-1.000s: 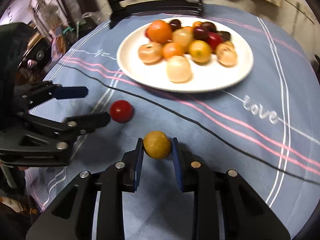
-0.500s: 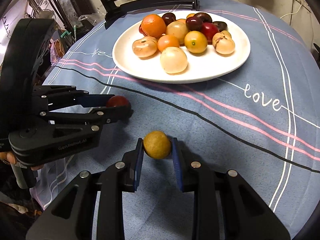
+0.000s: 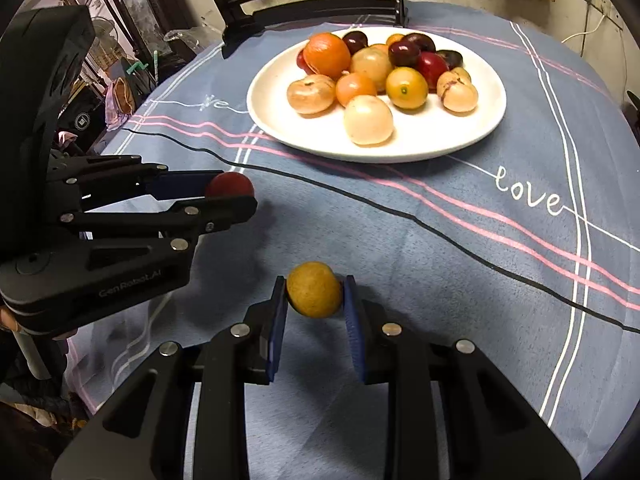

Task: Organize fruits
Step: 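Grasp a red tomato with the left gripper while the right grasps a small yellow fruit, then carry the red tomato and yellow fruit onto the white plate and release both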

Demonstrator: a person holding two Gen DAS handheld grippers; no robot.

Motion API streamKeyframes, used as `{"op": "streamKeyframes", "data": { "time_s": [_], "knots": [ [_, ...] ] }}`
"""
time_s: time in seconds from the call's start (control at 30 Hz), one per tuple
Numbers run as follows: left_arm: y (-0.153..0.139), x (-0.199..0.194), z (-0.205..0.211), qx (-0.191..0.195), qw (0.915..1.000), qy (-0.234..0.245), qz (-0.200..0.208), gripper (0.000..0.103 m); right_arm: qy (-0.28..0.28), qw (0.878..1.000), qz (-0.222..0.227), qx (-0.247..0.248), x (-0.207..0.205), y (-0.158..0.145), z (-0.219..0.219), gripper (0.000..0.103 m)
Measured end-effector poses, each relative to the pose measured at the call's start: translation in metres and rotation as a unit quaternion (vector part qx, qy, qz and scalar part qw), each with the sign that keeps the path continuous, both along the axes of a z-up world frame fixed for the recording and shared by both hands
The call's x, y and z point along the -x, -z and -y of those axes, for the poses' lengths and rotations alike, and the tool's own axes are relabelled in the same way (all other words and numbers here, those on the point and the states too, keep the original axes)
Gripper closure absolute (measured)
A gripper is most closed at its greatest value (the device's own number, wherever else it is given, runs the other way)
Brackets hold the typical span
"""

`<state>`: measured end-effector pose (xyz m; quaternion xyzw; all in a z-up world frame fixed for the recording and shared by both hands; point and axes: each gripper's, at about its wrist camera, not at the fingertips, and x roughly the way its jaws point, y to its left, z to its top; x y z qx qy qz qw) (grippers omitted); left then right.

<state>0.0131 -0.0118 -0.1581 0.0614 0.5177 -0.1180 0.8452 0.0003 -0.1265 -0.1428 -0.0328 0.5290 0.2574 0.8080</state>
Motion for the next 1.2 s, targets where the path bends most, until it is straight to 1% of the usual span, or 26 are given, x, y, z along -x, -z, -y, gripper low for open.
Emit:
{"op": "streamKeyframes", "data": {
  "time_s": [0.2,0.3,0.5,0.7,0.77,0.93,1.07,1.2],
  "knots": [
    [-0.022,0.009,-0.001,0.000,0.9997,-0.004,0.023,0.072,0.003,1.000,0.013,-0.013,0.005,-0.017,0.000,0.075],
    [-0.033,0.011,-0.004,-0.001,0.9994,-0.006,0.034,0.072,0.004,1.000,0.026,-0.016,0.007,-0.028,0.001,0.075],
    [-0.060,0.006,-0.007,-0.003,0.9980,-0.012,0.062,0.072,0.008,0.997,0.066,-0.027,0.002,-0.065,0.010,0.075],
    [-0.088,-0.010,-0.006,-0.008,0.9956,-0.014,0.092,0.072,0.010,0.993,0.115,-0.034,-0.015,-0.106,0.015,0.075],
    [-0.099,-0.017,-0.004,-0.008,0.9944,-0.014,0.104,0.072,0.012,0.991,0.128,-0.036,-0.023,-0.117,0.016,0.075],
    [-0.116,-0.035,0.002,-0.007,0.9924,-0.011,0.122,0.072,0.017,0.987,0.152,-0.042,-0.047,-0.140,0.018,0.075],
    [-0.120,-0.053,0.007,-0.008,0.9916,-0.008,0.129,0.072,0.019,0.986,0.159,-0.046,-0.066,-0.145,0.016,0.075],
    [-0.115,-0.072,0.008,-0.007,0.9922,-0.011,0.124,0.072,0.020,0.987,0.155,-0.045,-0.089,-0.139,0.013,0.075]
  ]
}}
